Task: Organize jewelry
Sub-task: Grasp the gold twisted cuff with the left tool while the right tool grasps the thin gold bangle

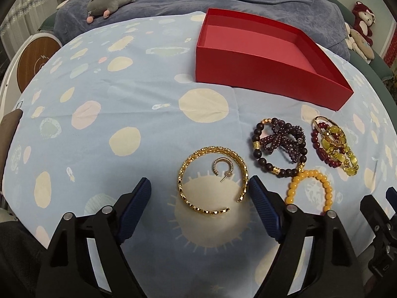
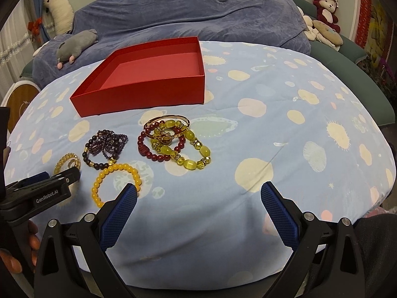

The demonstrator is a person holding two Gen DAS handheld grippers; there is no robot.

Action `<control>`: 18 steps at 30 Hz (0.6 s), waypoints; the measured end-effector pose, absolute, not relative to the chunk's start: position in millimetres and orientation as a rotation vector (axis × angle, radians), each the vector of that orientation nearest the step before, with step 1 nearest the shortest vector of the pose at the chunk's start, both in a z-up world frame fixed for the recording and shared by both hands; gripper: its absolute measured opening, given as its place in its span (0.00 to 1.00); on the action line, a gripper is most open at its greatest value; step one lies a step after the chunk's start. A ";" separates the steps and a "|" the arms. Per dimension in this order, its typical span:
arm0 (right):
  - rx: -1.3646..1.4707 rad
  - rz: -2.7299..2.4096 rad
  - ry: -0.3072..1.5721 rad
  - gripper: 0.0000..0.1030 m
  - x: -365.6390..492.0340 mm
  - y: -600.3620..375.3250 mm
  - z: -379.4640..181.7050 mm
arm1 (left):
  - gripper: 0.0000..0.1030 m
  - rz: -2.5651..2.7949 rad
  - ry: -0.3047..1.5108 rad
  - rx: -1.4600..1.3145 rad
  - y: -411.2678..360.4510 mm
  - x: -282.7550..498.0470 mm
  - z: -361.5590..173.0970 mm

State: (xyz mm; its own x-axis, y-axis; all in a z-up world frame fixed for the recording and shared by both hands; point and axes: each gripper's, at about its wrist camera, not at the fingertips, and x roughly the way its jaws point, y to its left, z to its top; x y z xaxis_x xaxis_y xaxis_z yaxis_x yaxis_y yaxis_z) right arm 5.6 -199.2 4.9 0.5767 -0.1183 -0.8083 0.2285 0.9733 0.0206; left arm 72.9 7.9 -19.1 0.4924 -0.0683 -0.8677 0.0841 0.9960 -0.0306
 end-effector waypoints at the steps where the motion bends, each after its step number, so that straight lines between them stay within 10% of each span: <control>1: 0.129 -0.207 0.940 0.93 8.2 -200.5 3.9 | 0.71 -0.096 1.050 0.019 6.9 73.5 -18.6; 5: 0.130 -0.212 0.947 0.93 19.0 -205.0 3.1 | 0.53 -0.126 1.045 0.002 5.4 75.2 -15.3; 18: 0.161 -0.181 0.954 0.88 51.7 -205.7 3.6 | 0.52 -0.123 1.022 -0.049 13.1 74.7 -1.7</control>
State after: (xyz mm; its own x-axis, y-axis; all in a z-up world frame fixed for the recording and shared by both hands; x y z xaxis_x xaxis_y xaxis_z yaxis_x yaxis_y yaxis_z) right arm 51.7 -205.7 3.6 0.5656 -0.0827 -0.8205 0.2242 0.9729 0.0565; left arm 74.7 13.1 -1.7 0.5154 -0.1255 -0.8477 0.0798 0.9920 -0.0983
